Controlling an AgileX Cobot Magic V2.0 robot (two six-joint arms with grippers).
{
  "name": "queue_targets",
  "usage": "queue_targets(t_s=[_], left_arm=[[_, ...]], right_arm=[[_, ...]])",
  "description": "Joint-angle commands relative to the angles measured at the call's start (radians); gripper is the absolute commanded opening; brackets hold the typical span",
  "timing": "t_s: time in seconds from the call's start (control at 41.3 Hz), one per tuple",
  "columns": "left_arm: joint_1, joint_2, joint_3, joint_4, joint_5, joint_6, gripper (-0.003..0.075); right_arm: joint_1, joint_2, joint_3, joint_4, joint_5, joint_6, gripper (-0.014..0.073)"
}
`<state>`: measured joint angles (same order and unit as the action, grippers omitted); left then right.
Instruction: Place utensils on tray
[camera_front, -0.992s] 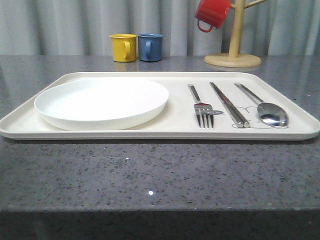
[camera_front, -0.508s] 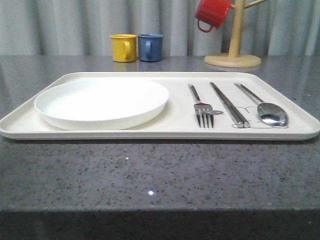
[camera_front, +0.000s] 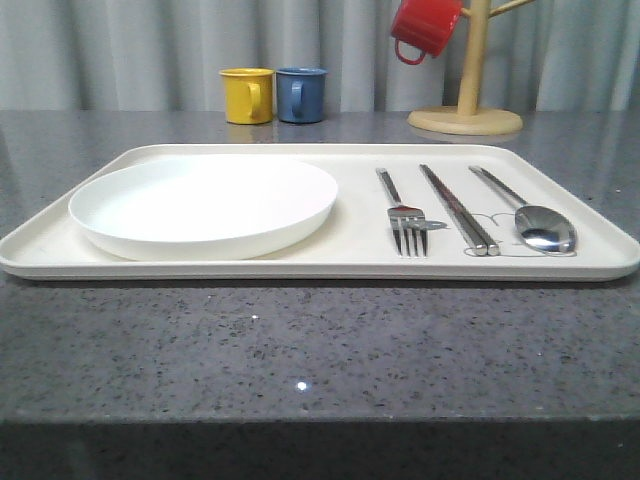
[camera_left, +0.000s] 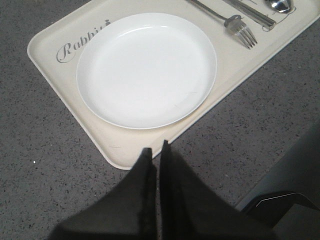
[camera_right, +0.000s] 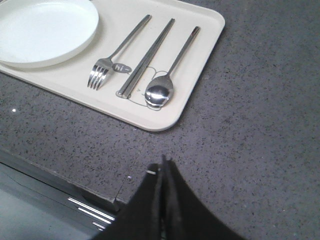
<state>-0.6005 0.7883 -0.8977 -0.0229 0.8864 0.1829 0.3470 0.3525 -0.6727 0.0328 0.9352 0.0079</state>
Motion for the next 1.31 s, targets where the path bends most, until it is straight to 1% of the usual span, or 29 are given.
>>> queue_targets(t_s=[0.0, 0.339, 0.508, 0.605, 0.702, 0.774, 0.871, 1.041, 1.162, 1.283], left_arm=[[-0.007, -0.005, -0.024, -0.005, -0.069, -0.009, -0.0018], [-0.009, -0.005, -0.024, -0.005, -0.069, -0.009, -0.0018], [-0.030, -0.058, 0.002, -0.006, -0.073, -0.009, -0.0018], [0.021, -0.107, 0.044, -0.012, -0.090, -0.009, -0.0018], [0.111, -0.172, 0.117, -0.012, -0.135, -0.009, -0.0018], [0.188, -0.230, 0.182, -0.013, -0.176, -0.009, -0.0018], [0.314, -0.346, 0.299, -0.013, -0.275, -0.009, -0.0018], [0.454, -0.537, 0.477, -0.013, -0.437, -0.009, -0.0018], [0.510, -0.654, 0.615, -0.013, -0.594, -0.009, -0.0018], [0.521, -0.733, 0.734, -0.013, -0.757, -0.009, -0.0018]], right_arm=[[0.001, 0.009, -0.026, -0.011, -0.077, -0.008, -0.0068], [0.001, 0.009, -0.026, -0.011, -0.077, -0.008, -0.0068], [0.001, 0.009, -0.026, -0.010, -0.077, -0.008, -0.0068], [0.001, 0.009, -0.026, -0.010, -0.077, -0.008, -0.0068], [0.001, 0.009, -0.026, -0.010, -0.077, -0.008, -0.0068], [0.001, 0.009, -0.026, -0.010, -0.077, -0.008, -0.0068], [0.001, 0.009, -0.026, -0.010, -0.077, -0.008, -0.0068], [0.001, 0.009, -0.026, -0.010, -0.077, -0.008, -0.0068], [0.001, 0.009, -0.026, -0.010, -0.077, -0.008, -0.0068], [0.001, 0.009, -0.026, -0.010, -0.077, -0.008, -0.0068]])
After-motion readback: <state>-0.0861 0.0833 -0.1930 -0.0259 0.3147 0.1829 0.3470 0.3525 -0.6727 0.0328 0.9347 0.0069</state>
